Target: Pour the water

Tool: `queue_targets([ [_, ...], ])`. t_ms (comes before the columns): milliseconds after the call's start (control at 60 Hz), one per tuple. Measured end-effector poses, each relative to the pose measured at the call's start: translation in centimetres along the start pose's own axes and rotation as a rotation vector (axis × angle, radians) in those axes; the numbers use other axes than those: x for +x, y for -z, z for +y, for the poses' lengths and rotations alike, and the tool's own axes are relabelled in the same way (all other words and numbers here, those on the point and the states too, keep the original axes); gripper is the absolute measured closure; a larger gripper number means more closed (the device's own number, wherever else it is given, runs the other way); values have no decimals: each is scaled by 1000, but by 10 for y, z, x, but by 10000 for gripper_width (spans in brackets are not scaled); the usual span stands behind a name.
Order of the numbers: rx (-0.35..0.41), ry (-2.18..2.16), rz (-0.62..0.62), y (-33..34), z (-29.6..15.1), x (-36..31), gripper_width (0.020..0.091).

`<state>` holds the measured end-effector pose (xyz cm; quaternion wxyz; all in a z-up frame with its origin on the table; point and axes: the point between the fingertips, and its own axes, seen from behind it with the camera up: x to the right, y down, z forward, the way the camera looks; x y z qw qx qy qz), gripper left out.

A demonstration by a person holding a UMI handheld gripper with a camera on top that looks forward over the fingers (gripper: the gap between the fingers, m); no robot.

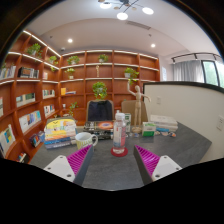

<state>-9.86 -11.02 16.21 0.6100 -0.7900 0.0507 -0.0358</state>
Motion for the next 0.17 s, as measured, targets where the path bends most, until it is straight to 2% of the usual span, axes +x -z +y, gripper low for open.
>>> queue_targets([
  [167, -21, 1, 4, -1, 10, 1, 233],
])
